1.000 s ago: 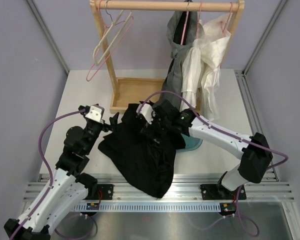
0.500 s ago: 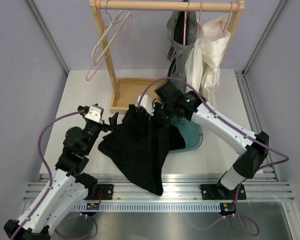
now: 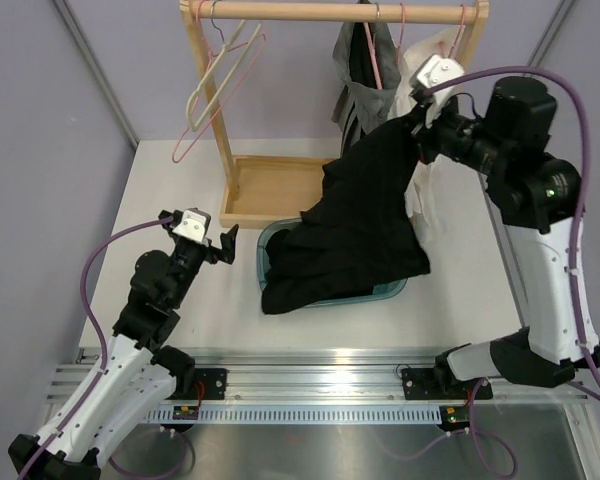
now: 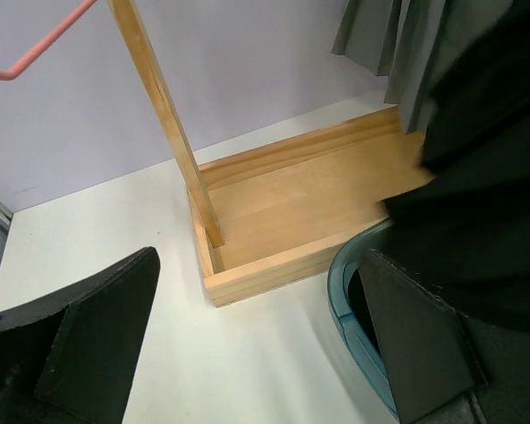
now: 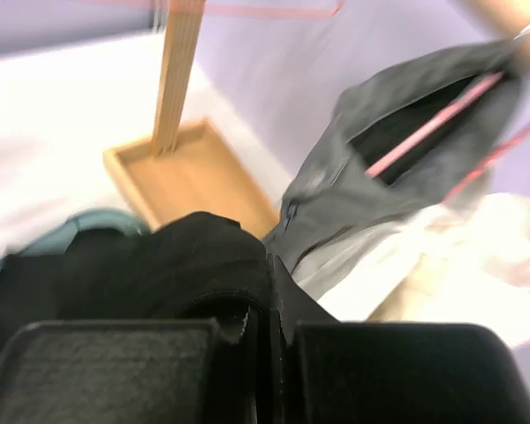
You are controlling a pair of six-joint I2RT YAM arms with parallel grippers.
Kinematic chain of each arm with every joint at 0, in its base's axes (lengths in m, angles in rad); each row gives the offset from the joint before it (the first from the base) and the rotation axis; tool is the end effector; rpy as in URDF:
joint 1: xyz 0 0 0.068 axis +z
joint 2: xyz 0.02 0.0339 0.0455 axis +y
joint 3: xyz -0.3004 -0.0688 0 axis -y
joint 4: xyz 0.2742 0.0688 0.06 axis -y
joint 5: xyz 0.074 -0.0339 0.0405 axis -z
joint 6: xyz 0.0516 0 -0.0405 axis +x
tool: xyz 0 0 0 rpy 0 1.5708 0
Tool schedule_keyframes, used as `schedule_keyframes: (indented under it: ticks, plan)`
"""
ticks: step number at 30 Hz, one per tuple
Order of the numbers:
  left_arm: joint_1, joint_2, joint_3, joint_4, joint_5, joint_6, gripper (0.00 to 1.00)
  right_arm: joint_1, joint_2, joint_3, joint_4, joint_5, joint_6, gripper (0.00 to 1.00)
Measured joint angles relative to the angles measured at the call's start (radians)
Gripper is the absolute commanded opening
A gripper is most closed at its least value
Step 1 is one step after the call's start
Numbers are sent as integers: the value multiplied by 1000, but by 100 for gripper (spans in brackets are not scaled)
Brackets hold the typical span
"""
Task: Remove the skirt from the hanger
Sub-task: Place the skirt in the bin.
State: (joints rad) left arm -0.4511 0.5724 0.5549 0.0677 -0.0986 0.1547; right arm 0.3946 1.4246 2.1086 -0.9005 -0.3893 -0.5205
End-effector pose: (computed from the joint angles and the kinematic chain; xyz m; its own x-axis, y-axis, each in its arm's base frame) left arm 0.1533 -0.0686 0.3377 0.0978 0.1230 -0.9876 0.3343 0.9306 0.1490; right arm 0.2415 0.1218 0.6043 0.1750 -0.4255 -0.8879 -0.7041 0.5763 -0.4150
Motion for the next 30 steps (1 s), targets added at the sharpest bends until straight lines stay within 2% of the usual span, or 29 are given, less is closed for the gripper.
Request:
schedule_keyframes:
  ticks: [10, 15, 24, 30]
  plan:
    - [0, 2, 0, -6, 1, 0, 99, -79, -125, 13, 111, -23, 99, 0]
    - [0, 6, 0, -6, 1, -1, 99, -96, -122, -114, 159, -95, 150, 0]
    - [0, 7, 0, -6, 1, 0, 99, -88, -8, -352, 200, -304, 248, 0]
    - [0, 12, 0, -6, 1, -1, 99, 11, -4, -489, 257, -296, 247, 0]
